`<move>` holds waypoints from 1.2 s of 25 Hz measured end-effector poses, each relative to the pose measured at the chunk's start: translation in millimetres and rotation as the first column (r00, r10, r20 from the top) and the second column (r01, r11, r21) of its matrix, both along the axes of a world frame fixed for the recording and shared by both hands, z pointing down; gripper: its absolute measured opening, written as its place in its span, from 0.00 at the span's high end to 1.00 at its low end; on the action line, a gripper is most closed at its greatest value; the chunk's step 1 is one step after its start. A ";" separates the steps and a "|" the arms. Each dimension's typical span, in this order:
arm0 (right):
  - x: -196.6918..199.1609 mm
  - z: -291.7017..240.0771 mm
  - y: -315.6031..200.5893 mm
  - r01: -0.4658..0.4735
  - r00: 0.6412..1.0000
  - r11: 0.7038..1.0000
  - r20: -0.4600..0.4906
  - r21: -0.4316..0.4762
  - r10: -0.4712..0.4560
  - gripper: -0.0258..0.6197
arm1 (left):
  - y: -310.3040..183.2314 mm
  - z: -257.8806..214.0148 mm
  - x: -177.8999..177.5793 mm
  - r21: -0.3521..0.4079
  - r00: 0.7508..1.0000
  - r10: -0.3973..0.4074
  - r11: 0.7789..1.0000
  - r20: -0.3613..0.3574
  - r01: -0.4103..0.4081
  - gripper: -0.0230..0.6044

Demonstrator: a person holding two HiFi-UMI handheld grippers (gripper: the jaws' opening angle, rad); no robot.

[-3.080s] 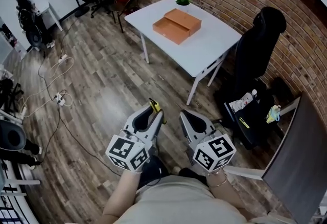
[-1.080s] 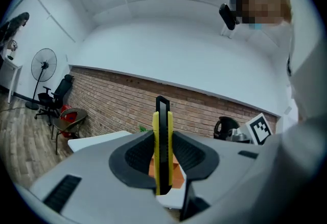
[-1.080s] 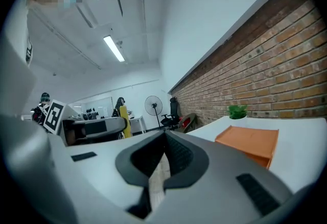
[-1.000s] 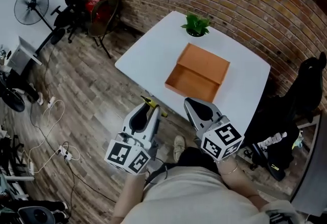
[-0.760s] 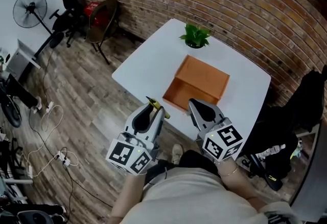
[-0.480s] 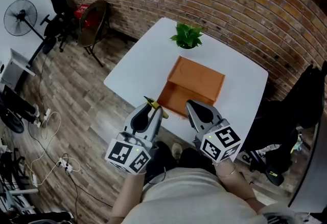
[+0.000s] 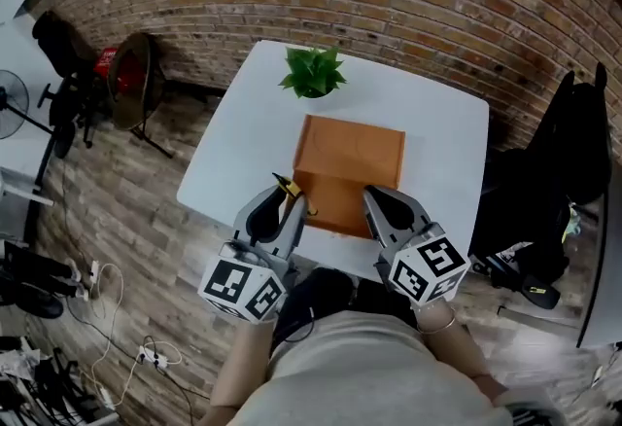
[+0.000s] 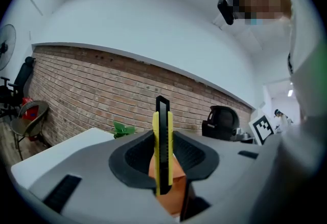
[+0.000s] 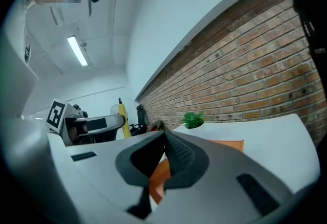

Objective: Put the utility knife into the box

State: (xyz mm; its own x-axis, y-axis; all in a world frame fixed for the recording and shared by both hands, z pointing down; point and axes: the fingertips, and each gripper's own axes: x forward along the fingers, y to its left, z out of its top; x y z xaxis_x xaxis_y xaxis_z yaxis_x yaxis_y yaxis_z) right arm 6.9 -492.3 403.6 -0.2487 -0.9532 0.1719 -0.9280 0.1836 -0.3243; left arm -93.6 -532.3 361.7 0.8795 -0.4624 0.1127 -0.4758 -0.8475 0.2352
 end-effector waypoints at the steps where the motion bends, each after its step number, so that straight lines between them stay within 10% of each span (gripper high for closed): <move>1: 3.4 0.9 -3.0 -0.024 1.000 1.000 0.011 -0.002 0.024 0.96 | -4.4 -1.0 4.6 0.001 1.000 0.026 1.000 0.007 -0.026 0.79; 12: 24.9 13.4 -10.1 -0.222 0.973 0.974 0.049 -0.042 0.224 0.96 | -35.1 12.3 34.9 0.035 0.955 0.255 0.964 0.149 -0.263 0.79; 30: 75.9 36.0 49.9 -0.438 0.892 0.891 0.065 -0.115 0.447 0.96 | 13.9 90.4 112.2 0.038 0.629 0.535 0.744 0.564 -0.667 0.79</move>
